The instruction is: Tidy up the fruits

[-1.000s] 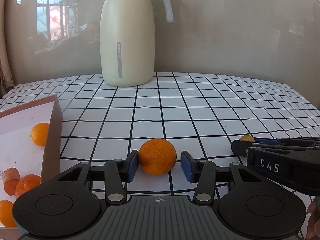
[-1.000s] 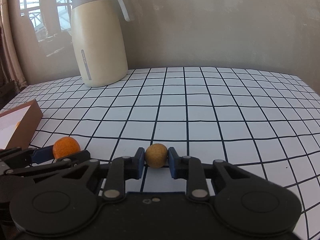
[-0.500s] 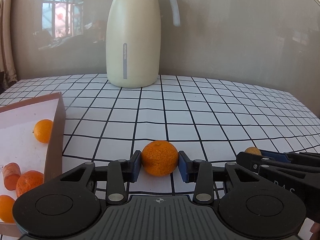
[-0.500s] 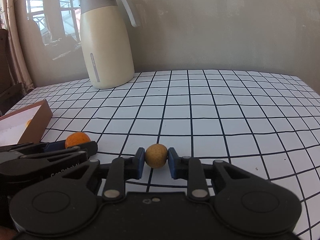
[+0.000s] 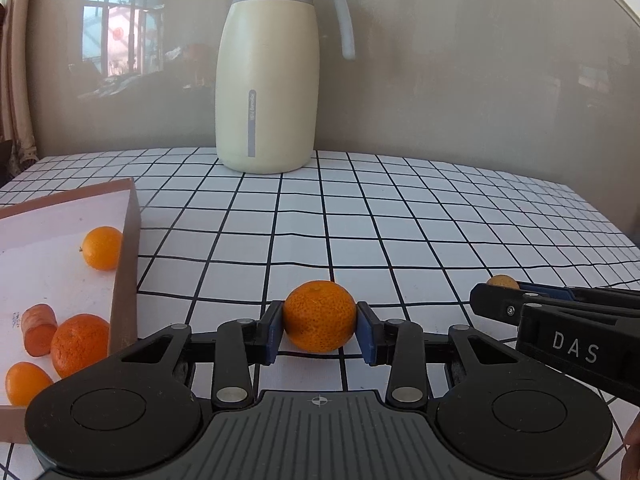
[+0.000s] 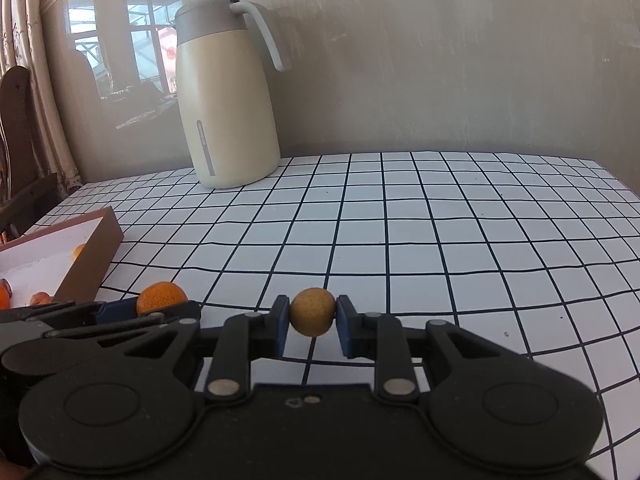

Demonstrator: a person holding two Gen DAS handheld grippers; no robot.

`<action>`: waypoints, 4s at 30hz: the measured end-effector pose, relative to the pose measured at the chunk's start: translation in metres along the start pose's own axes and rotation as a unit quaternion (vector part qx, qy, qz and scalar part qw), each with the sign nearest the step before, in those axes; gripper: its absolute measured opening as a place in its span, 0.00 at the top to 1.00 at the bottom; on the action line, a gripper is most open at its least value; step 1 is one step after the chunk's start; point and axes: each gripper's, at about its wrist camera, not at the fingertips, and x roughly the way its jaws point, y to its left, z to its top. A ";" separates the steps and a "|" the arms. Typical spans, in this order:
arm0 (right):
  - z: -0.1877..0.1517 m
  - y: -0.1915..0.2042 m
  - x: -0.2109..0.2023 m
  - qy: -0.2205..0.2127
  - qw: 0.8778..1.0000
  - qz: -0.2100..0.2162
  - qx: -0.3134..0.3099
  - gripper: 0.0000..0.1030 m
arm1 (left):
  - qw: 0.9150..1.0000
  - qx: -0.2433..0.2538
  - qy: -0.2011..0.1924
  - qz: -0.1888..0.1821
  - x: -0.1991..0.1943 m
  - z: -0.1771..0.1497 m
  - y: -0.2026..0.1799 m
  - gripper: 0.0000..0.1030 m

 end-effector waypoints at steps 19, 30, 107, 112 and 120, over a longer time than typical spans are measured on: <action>-0.018 0.033 -0.046 -0.016 0.999 0.040 -0.033 0.84 | 1.000 0.012 -0.022 0.012 -0.068 -0.025 0.021 0.63; -0.025 0.070 -0.072 -0.041 0.994 0.082 -0.055 0.84 | 0.998 0.002 -0.048 0.028 -0.109 -0.036 0.047 0.63; 0.019 0.192 -0.069 -0.135 0.976 0.149 -0.081 0.06 | 0.956 -0.099 -0.103 0.257 -0.184 -0.002 0.226 0.00; 0.005 0.180 -0.103 -0.127 0.976 0.158 -0.082 0.06 | 0.955 -0.094 -0.109 0.258 -0.221 -0.011 0.206 0.00; -0.012 0.166 -0.162 -0.131 0.974 0.164 -0.085 0.06 | 0.958 -0.084 -0.111 0.252 -0.278 -0.033 0.172 0.00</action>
